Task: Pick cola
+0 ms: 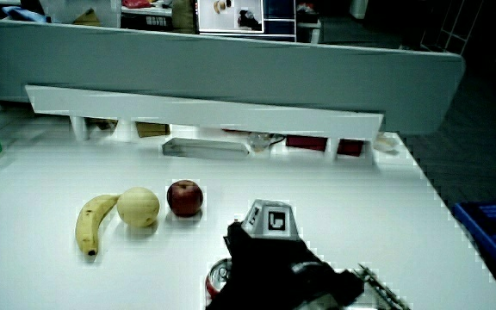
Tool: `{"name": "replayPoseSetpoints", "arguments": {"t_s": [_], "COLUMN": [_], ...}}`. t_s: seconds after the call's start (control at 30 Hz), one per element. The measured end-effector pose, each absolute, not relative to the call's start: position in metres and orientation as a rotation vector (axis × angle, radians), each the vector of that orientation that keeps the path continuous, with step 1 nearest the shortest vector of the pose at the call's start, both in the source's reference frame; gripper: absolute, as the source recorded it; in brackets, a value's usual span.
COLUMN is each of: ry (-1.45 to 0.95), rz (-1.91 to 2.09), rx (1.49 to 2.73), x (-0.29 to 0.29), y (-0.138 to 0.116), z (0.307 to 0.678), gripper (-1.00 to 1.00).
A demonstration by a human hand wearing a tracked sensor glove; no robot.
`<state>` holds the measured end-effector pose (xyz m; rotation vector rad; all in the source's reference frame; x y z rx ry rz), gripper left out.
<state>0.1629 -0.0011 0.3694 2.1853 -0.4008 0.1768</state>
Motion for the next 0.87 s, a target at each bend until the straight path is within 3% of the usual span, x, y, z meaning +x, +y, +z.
{"name": "replayPoseSetpoints", "arguments": {"t_s": [0.2,0.5,0.77,0.8,0.87], "ry": [-0.425,-0.477,-0.452,-0.469,-0.445], "rz": [0.167,0.189,0.172,0.316,0.311], "rx": [2.204,2.283,2.375,2.229,2.221], "x": [0.162,0.151,0.130,0.120,0.113], "y": [-0.002,-0.017,-0.047,-0.049,-0.057], "z": [0.365,0.342,0.329,0.317,0.315], "gripper": [1.00,1.00,1.00,1.00,1.00]}}
